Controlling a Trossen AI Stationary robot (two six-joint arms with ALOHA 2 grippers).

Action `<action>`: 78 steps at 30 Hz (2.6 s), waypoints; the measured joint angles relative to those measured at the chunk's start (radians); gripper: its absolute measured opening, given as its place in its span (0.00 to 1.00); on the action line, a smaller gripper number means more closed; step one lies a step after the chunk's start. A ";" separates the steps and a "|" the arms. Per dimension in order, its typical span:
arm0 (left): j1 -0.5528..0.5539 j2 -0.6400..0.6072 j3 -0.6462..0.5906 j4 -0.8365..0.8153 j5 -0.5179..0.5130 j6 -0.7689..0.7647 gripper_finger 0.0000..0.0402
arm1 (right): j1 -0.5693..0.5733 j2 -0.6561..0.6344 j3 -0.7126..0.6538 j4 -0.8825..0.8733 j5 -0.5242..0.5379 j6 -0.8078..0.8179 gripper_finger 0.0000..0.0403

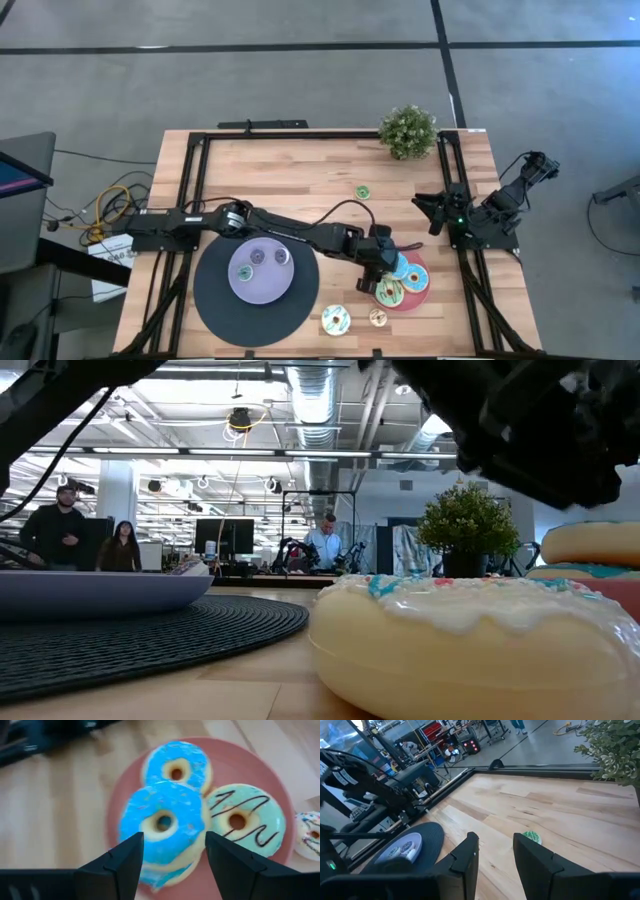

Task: Pick & Place donuts
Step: Put the small green donut on the purple plate

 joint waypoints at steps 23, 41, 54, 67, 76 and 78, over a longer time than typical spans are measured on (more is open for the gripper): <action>0.116 -0.183 -0.133 -0.458 0.101 0.050 0.01 | 0.000 0.000 0.000 0.004 -0.002 0.000 0.28; 0.118 -1.013 -1.327 0.350 -0.052 -0.214 0.01 | -0.001 0.000 0.000 0.004 0.004 -0.018 0.28; 0.069 -1.582 -1.919 0.924 -0.113 -0.191 0.01 | -0.228 0.271 0.000 0.628 -0.038 -0.465 0.49; 0.071 -1.744 -1.938 0.747 -0.165 -0.272 0.01 | -0.618 0.965 0.512 0.114 -0.439 -0.230 0.75; 0.071 -1.743 -1.938 0.731 -0.165 -0.325 0.01 | -0.783 1.291 0.679 -0.032 -0.780 -0.202 0.75; 0.071 -1.743 -1.938 0.731 -0.165 -0.324 0.01 | -0.809 1.332 0.679 -0.031 -0.808 -0.200 0.75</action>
